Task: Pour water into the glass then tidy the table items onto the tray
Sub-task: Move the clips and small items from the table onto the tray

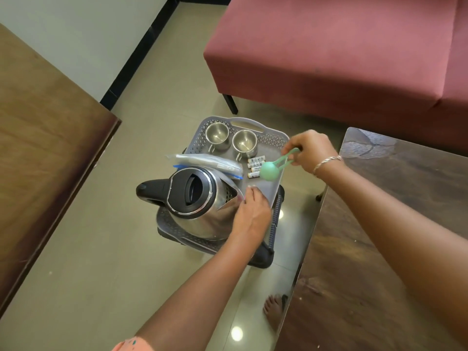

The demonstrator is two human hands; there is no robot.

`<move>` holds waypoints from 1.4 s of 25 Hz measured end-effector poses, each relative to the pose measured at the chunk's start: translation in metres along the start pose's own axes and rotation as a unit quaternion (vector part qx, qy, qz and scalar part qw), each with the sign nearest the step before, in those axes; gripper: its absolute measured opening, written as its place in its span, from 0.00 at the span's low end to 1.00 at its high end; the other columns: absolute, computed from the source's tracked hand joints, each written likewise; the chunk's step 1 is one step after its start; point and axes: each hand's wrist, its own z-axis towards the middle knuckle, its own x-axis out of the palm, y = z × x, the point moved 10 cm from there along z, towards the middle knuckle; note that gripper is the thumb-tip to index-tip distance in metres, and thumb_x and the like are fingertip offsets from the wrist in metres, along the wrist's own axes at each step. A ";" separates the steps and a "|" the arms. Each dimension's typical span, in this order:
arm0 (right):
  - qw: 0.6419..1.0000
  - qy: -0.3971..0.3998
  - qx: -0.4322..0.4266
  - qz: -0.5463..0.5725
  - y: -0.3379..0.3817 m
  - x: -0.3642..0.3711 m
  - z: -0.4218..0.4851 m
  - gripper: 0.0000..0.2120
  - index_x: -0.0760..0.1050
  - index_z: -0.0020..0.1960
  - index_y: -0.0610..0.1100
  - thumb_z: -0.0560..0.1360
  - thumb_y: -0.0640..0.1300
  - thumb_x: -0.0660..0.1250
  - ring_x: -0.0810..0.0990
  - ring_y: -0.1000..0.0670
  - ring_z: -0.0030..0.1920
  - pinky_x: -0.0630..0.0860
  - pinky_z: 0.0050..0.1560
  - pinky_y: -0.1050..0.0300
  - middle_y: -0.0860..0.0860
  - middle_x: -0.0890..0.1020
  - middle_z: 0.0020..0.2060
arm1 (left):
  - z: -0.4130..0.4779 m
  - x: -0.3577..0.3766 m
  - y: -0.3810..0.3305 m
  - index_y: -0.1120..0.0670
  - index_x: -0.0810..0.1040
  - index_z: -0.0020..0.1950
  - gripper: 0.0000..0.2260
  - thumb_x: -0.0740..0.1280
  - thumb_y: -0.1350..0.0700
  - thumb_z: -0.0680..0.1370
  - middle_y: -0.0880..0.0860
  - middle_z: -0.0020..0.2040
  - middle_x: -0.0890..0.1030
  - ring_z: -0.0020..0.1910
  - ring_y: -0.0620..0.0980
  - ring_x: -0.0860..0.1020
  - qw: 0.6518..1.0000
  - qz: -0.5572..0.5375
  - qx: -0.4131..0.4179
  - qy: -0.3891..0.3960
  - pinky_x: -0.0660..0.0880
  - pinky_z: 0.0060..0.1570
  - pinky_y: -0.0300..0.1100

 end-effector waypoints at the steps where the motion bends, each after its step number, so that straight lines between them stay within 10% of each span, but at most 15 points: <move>1: 0.999 0.020 -0.015 -0.044 0.007 0.012 0.012 0.12 0.82 0.47 0.43 0.71 0.30 0.64 0.81 0.42 0.46 0.77 0.49 0.55 0.41 0.82 0.45 | -0.008 0.002 -0.003 0.63 0.83 0.43 0.19 0.53 0.62 0.68 0.60 0.44 0.84 0.46 0.55 0.83 1.000 -0.016 0.013 0.004 0.78 0.33 0.38; 7: 0.971 0.153 -0.042 -0.180 0.009 0.092 0.043 0.16 0.82 0.42 0.44 0.70 0.28 0.60 0.81 0.41 0.44 0.76 0.44 0.57 0.42 0.83 0.44 | -0.037 0.000 -0.003 0.56 0.84 0.48 0.26 0.78 0.55 0.50 0.51 0.48 0.84 0.48 0.45 0.83 0.993 -0.111 0.028 -0.017 0.76 0.36 0.31; 12: 0.963 0.171 -0.025 -0.209 -0.001 0.109 0.054 0.13 0.80 0.38 0.41 0.70 0.29 0.60 0.82 0.42 0.40 0.80 0.45 0.52 0.43 0.82 0.39 | -0.031 0.004 0.001 0.64 0.50 0.74 0.31 0.60 0.68 0.75 0.61 0.76 0.52 0.76 0.55 0.52 0.979 -0.203 0.017 0.023 0.58 0.71 0.44; 16: 0.956 0.202 -0.002 -0.211 -0.001 0.116 0.060 0.10 0.81 0.44 0.37 0.71 0.29 0.62 0.76 0.46 0.29 0.75 0.34 0.58 0.43 0.80 0.38 | -0.029 0.002 0.001 0.63 0.47 0.75 0.30 0.56 0.68 0.76 0.60 0.77 0.48 0.76 0.54 0.47 0.976 -0.216 0.016 0.012 0.55 0.72 0.43; 25: 0.963 0.122 -0.034 -0.237 -0.008 0.125 0.059 0.13 0.77 0.51 0.36 0.72 0.30 0.58 0.76 0.38 0.54 0.73 0.53 0.52 0.38 0.76 0.55 | -0.029 0.005 0.001 0.63 0.46 0.75 0.31 0.58 0.68 0.76 0.60 0.77 0.47 0.76 0.55 0.46 0.973 -0.229 0.011 0.013 0.54 0.72 0.43; 35: 0.958 0.042 -0.138 -0.250 -0.005 0.094 0.038 0.11 0.72 0.54 0.36 0.72 0.34 0.58 0.73 0.38 0.52 0.66 0.40 0.53 0.39 0.73 0.52 | -0.028 0.001 -0.002 0.63 0.50 0.74 0.26 0.54 0.68 0.77 0.59 0.77 0.51 0.76 0.54 0.49 0.974 -0.226 0.003 0.013 0.58 0.71 0.44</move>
